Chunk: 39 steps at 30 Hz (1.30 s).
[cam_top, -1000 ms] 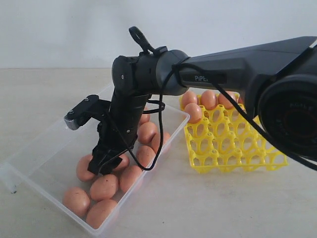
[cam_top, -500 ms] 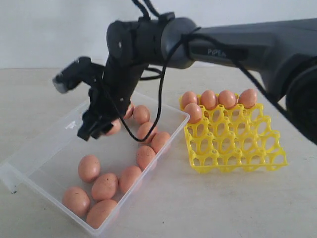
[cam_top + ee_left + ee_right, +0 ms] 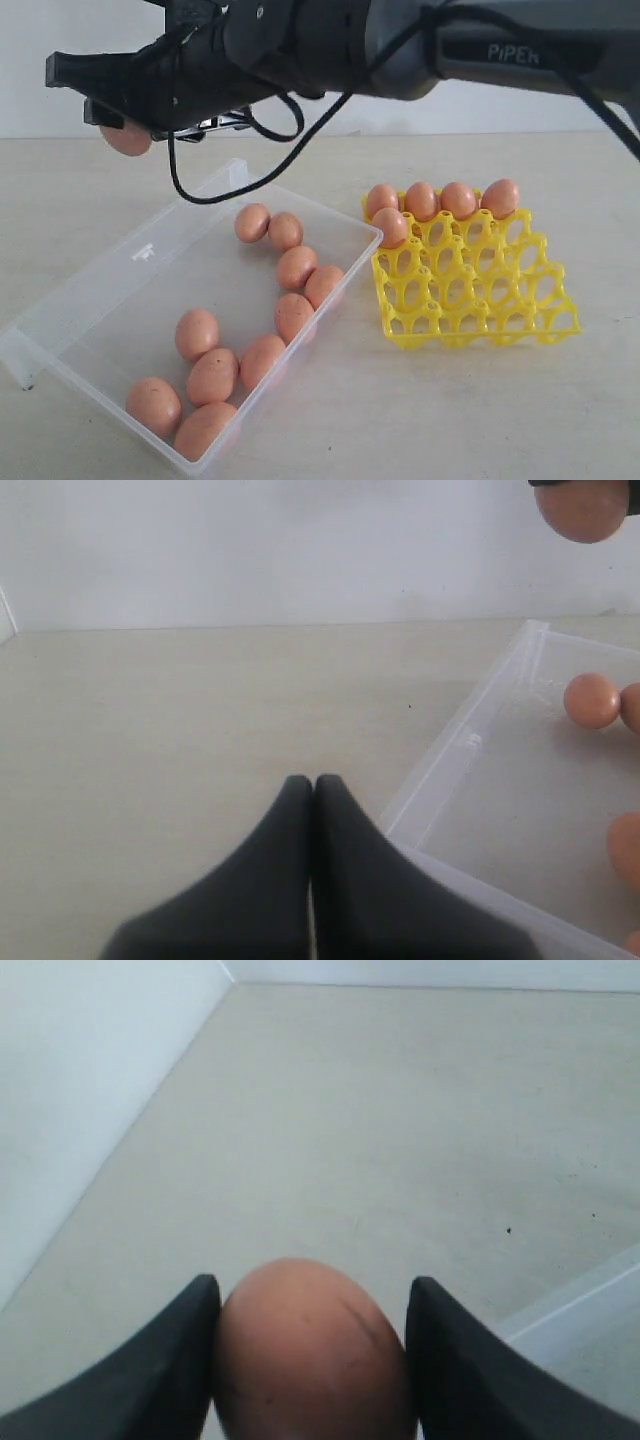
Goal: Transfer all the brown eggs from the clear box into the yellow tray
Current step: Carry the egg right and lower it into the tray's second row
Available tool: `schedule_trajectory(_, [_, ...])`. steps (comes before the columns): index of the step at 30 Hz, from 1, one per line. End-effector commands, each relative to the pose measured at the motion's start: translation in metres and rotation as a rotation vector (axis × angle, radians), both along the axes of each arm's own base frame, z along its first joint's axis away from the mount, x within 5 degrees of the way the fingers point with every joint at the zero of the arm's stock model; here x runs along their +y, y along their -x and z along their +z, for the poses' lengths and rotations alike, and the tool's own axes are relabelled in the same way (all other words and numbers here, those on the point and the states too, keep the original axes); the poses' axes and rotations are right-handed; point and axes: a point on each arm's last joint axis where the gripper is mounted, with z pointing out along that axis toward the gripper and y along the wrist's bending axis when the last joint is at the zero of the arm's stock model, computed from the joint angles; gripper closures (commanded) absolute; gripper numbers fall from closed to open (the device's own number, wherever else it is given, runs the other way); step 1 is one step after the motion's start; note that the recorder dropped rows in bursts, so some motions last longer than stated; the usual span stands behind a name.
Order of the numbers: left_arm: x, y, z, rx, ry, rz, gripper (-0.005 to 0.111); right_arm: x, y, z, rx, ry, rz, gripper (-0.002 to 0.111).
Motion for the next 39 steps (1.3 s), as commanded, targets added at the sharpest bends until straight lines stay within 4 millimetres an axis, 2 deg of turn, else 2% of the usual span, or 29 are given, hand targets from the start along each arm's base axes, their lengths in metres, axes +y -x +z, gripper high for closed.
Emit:
schedule_trajectory(1, [0.0, 0.0, 0.002, -0.006, -0.001, -0.006, 0.111, -0.003, 0.031, 0.015, -0.193, -0.05, -0.064, 0.108])
schedule_trajectory(4, [0.0, -0.001, 0.004, -0.031, -0.001, -0.005, 0.111, -0.02, 0.056, 0.024, -0.412, -0.081, -0.188, 0.108])
schedule_trajectory(6, [0.0, -0.001, 0.005, -0.048, -0.002, -0.005, 0.111, -0.04, 0.07, 0.031, -0.511, -0.164, -0.32, 0.108])
schedule_trajectory(8, [0.0, -0.001, 0.007, -0.071, -0.004, -0.004, 0.111, -0.064, 0.077, 0.03, -0.565, -0.254, -0.453, 0.108])
schedule_trajectory(10, [0.0, -0.001, 0.01, -0.102, -0.006, -0.003, 0.111, -0.086, 0.077, 0.021, -0.567, -0.281, -0.529, 0.108])
schedule_trajectory(13, [0.0, -0.002, 0.013, -0.134, -0.008, -0.002, 0.111, -0.116, 0.062, 0.006, -0.5, -0.242, -0.557, 0.108])
schedule_trajectory(17, [0.0, -0.002, 0.017, -0.175, -0.011, -0.001, 0.111, -0.157, 0.026, -0.007, -0.404, -0.2, -0.426, 0.108])
schedule_trajectory(19, [0.0, -0.002, 0.019, -0.196, -0.013, -0.001, 0.111, -0.18, 0.012, -0.009, -0.329, -0.271, -0.307, 0.108])
schedule_trajectory(21, [0.0, -0.002, 0.02, -0.214, -0.014, 0.0, 0.111, -0.201, 0.009, -0.01, -0.284, -0.354, -0.083, 0.108])
schedule_trajectory(23, [0.0, -0.002, 0.021, -0.221, -0.014, 0.0, 0.111, -0.217, 0.015, -0.011, -0.317, -0.38, 0.142, 0.108])
schedule_trajectory(26, [0.0, -0.002, 0.021, -0.223, -0.014, 0.0, 0.111, -0.239, 0.016, -0.02, -0.265, -0.34, 0.206, 0.108])
schedule_trajectory(28, [0.0, -0.002, 0.021, -0.223, -0.014, 0.0, 0.111, -0.248, 0.013, -0.023, -0.26, -0.306, 0.2, 0.108])
schedule_trajectory(34, [0.0, -0.002, 0.021, -0.223, -0.014, 0.0, 0.111, -0.253, 0.007, -0.03, -0.313, -0.169, 0.158, 0.108])
schedule_trajectory(39, [0.0, -0.002, 0.021, -0.223, -0.014, 0.0, 0.111, -0.26, 0.014, -0.062, -0.305, 0.204, 0.333, 0.108])
